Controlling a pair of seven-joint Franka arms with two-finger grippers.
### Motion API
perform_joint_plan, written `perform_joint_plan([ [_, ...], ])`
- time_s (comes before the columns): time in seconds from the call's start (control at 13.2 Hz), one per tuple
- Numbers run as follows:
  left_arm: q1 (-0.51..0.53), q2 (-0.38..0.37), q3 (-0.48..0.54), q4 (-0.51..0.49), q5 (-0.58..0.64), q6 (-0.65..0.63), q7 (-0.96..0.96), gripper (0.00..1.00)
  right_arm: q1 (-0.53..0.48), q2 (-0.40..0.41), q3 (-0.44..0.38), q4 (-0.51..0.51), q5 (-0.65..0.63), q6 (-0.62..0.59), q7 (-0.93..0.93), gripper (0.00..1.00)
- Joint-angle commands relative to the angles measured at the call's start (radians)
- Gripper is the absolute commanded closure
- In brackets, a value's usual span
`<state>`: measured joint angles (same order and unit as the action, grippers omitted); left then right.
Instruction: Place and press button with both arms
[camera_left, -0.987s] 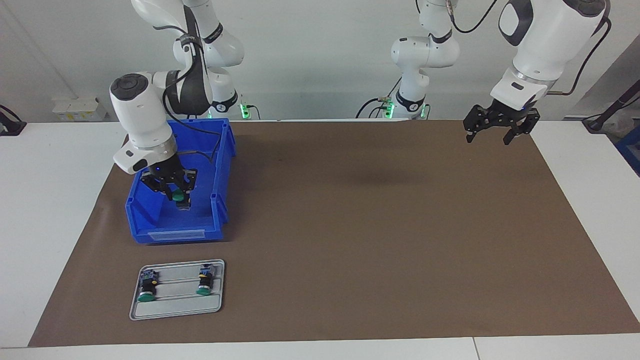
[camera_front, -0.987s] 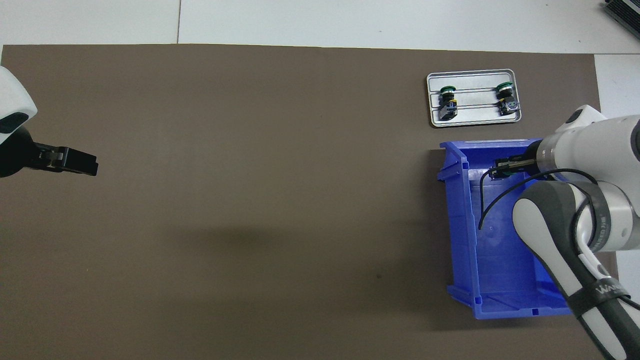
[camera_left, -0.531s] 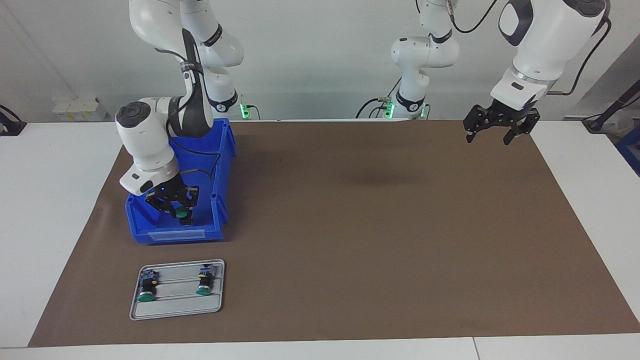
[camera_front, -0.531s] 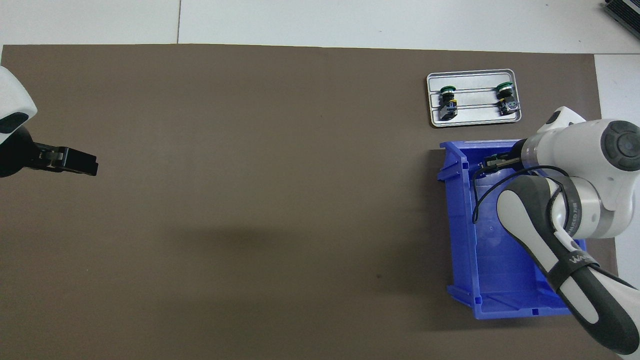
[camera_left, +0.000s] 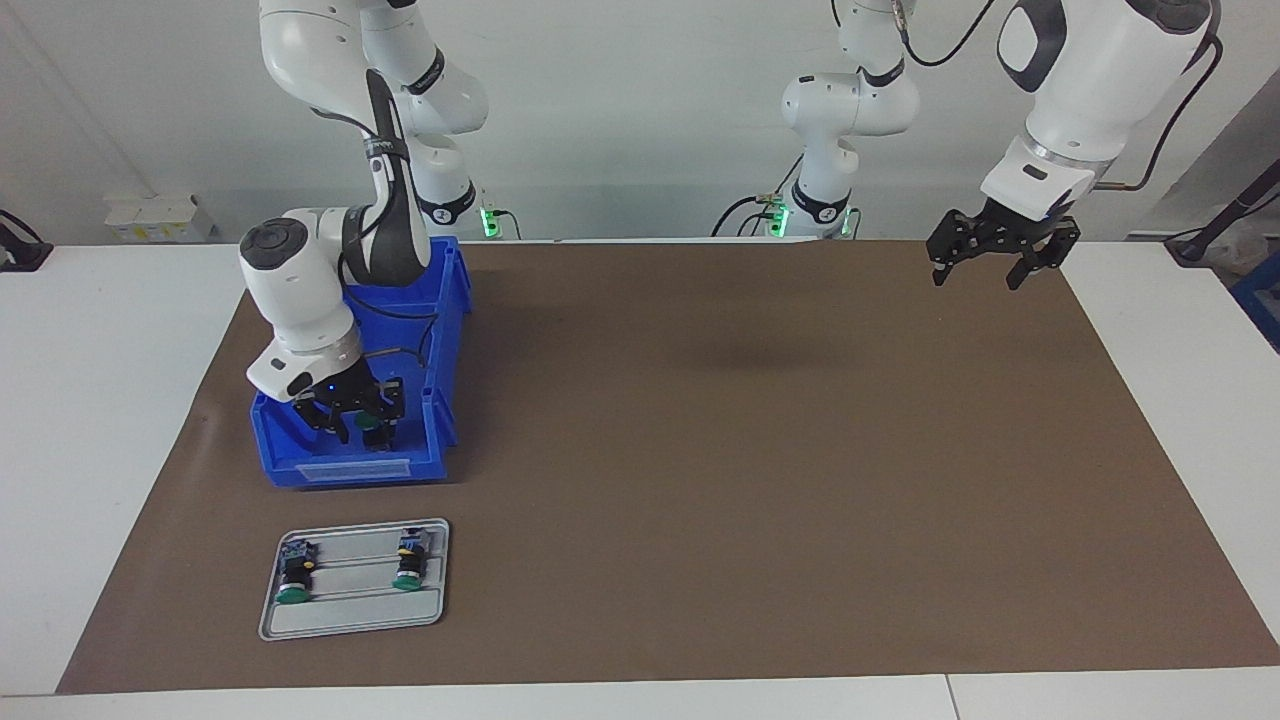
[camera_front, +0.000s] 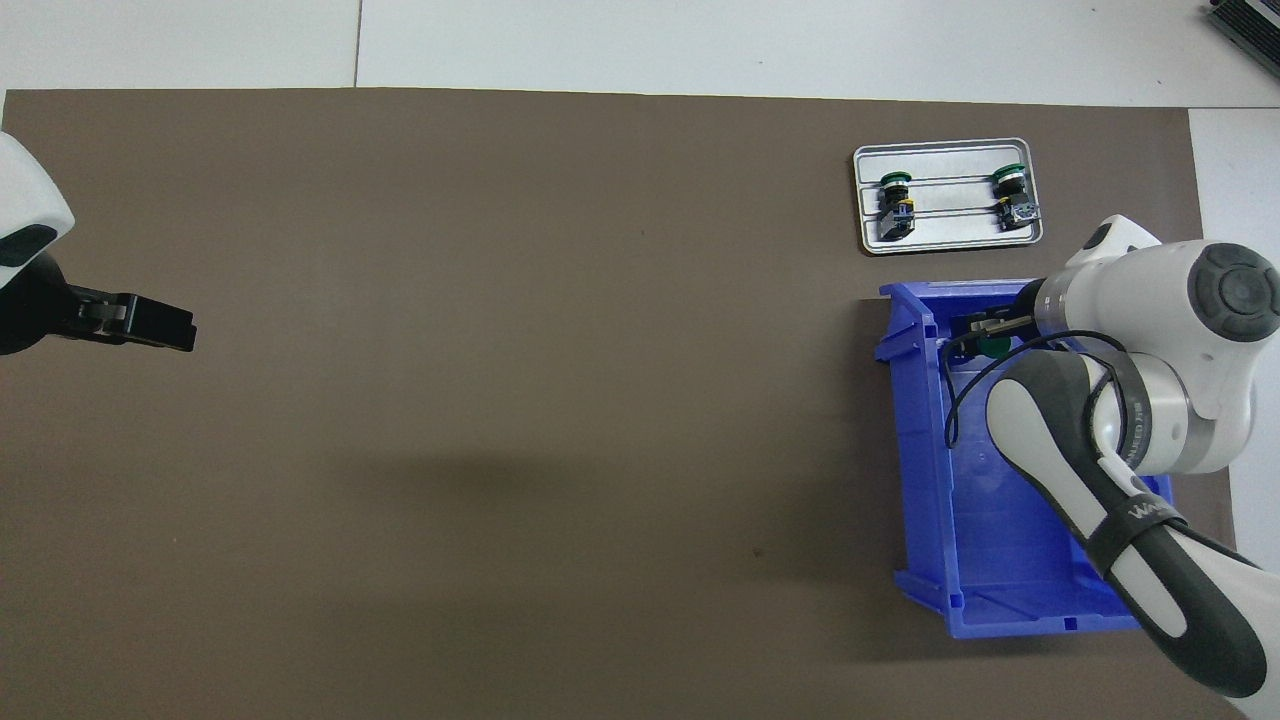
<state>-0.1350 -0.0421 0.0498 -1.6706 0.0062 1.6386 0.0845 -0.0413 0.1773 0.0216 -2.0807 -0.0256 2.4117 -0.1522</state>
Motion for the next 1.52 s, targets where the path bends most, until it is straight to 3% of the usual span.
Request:
perform_joint_plan([
  [0.0, 0.009, -0.028, -0.004, -0.029, -0.011, -0.003, -0.003, 0.00, -0.012, -0.048, 0.012, 0.002, 0.026, -0.051, 0.035, 0.06],
  [0.38, 0.009, -0.028, -0.004, -0.029, -0.012, -0.003, -0.003, 0.00, 0.020, -0.127, 0.014, 0.169, 0.026, -0.326, 0.278, 0.03],
  [0.61, 0.009, -0.028, -0.004, -0.029, -0.012, -0.003, -0.003, 0.00, 0.044, -0.124, 0.015, 0.374, 0.026, -0.549, 0.308, 0.02],
  [0.83, 0.009, -0.028, -0.004, -0.029, -0.012, -0.003, -0.003, 0.00, 0.058, -0.124, 0.031, 0.514, 0.024, -0.721, 0.400, 0.02],
  [1.14, 0.009, -0.028, -0.004, -0.029, -0.011, -0.003, -0.003, 0.00, 0.057, -0.194, 0.038, 0.483, 0.024, -0.816, 0.411, 0.01],
  [1.44, 0.009, -0.028, -0.004, -0.028, -0.012, -0.003, -0.003, 0.00, 0.051, -0.199, 0.037, 0.469, 0.026, -0.822, 0.401, 0.00],
])
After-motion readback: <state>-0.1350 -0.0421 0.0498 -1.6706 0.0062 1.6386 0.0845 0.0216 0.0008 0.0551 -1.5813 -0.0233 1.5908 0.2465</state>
